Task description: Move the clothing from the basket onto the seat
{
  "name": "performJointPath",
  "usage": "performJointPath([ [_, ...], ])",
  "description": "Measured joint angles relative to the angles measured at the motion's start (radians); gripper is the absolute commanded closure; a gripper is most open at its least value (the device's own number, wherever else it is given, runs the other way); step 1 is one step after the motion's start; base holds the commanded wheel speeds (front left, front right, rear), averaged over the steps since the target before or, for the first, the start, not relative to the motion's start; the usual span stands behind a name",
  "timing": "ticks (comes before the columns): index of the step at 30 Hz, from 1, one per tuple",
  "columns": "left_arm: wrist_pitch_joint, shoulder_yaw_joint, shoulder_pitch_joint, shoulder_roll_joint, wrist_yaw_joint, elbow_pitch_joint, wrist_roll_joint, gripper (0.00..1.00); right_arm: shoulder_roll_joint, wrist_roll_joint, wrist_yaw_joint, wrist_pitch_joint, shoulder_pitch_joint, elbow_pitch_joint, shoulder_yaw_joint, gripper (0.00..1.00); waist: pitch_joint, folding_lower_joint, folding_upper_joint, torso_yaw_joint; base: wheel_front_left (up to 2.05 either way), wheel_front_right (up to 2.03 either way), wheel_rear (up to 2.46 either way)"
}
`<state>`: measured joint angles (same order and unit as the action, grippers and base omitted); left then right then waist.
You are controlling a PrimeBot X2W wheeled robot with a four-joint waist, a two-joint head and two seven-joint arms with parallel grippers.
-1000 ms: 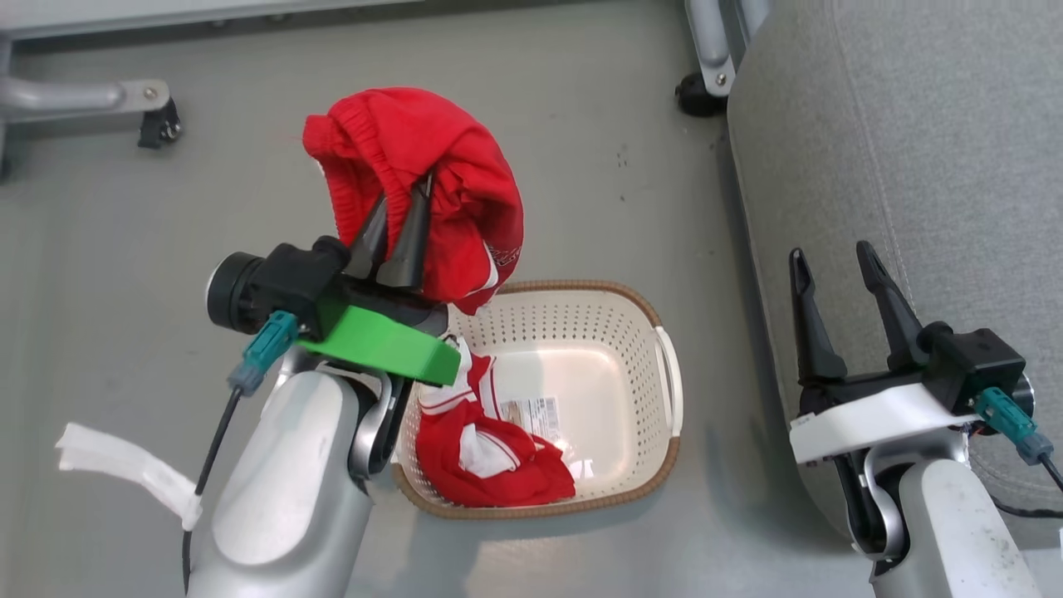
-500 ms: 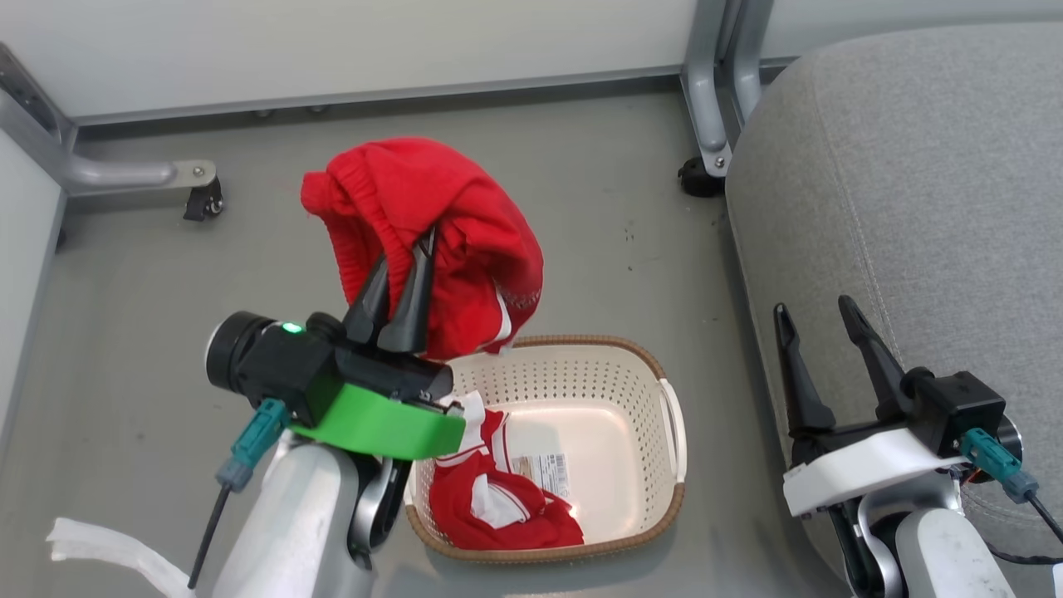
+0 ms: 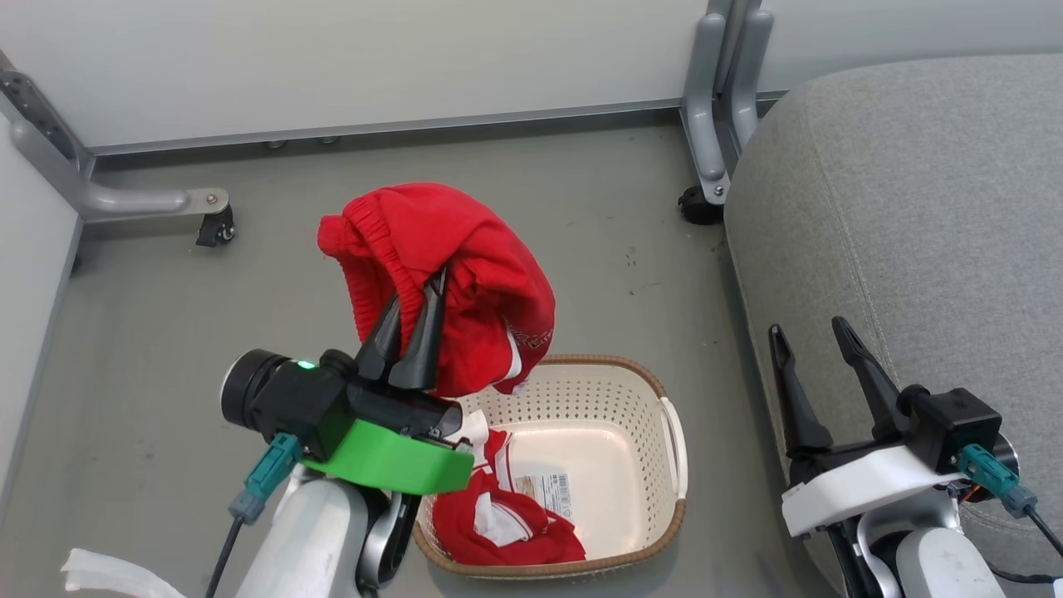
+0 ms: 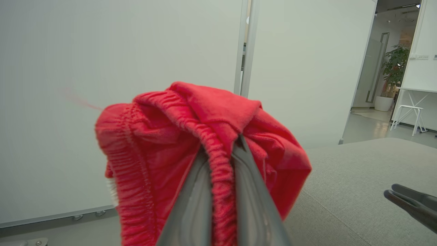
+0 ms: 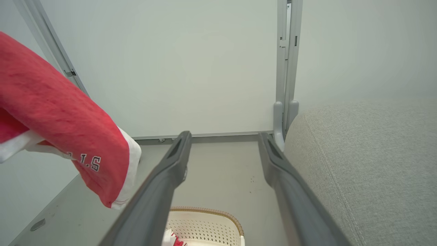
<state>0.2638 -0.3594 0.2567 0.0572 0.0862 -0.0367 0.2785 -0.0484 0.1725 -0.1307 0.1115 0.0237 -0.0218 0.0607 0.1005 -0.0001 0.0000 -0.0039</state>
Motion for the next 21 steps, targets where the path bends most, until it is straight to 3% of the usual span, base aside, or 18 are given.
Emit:
performJointPath([
  [11, 0.0, -0.004, 0.0, 0.006, -0.007, 0.007, 0.009, 1.0, 0.0, 0.003, 0.0, -0.006, -0.001, 0.008, 0.031, 0.0, -0.001, 0.0, 0.0, 0.001, 0.0, 0.0, 0.0],
  [21, -0.004, -0.012, 0.001, 0.014, -0.015, 0.026, 0.01, 1.0, -0.032, 0.059, 0.0, -0.035, 0.115, 0.043, 0.232, 0.0, 0.011, 0.0, 0.0, 0.01, 0.0, 0.0, 0.0],
])
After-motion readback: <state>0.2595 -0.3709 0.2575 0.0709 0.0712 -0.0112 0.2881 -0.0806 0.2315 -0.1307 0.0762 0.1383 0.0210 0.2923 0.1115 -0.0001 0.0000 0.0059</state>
